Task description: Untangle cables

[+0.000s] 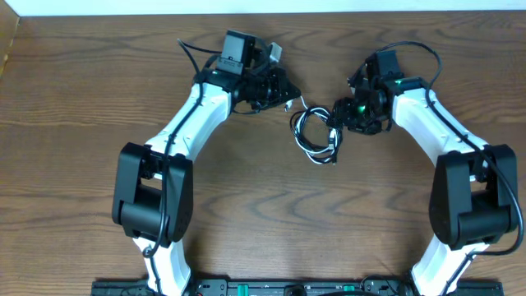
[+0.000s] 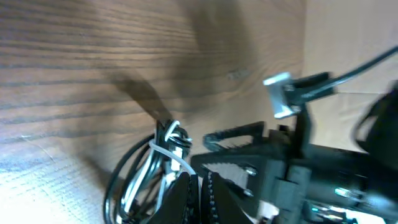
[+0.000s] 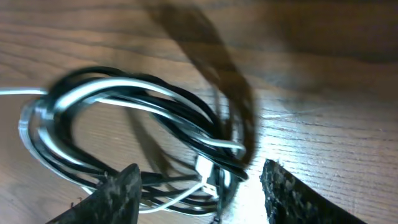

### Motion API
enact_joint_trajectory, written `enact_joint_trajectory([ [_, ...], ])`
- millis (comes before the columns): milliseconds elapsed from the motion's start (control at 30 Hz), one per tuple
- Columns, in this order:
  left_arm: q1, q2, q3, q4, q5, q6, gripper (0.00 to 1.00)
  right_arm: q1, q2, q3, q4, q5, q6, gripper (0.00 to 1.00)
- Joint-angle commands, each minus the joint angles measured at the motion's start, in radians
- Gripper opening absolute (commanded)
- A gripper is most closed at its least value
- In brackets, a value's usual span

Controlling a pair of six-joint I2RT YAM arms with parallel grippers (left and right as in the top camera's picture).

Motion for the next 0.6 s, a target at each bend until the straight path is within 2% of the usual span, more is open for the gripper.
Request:
enact_joint_trajectory([
  [0,0.035,-0.017,0.001,0.01,0.125,-0.057,0.07,0.009,0.061,-0.005,0.006,0.036,0.005,0.55],
  [167,0.047,-0.017,0.001,0.019,0.202,-0.066,0.07,0.009,0.123,-0.005,0.083,0.007,-0.077,0.56],
  [333,0.047,-0.017,0.001,0.019,0.216,-0.066,0.08,0.009,0.129,-0.005,0.201,-0.166,-0.172,0.64],
  [467,0.047,-0.017,0.001,0.019,0.225,-0.07,0.08,0.011,0.14,-0.005,0.286,-0.172,-0.21,0.69],
  [533,0.047,-0.017,0.001,0.019,0.25,-0.069,0.07,0.013,0.164,-0.005,0.346,-0.172,-0.222,0.68],
  [567,0.047,-0.017,0.001,0.019,0.257,-0.069,0.07,0.014,0.176,-0.005,0.365,-0.172,-0.222,0.63],
])
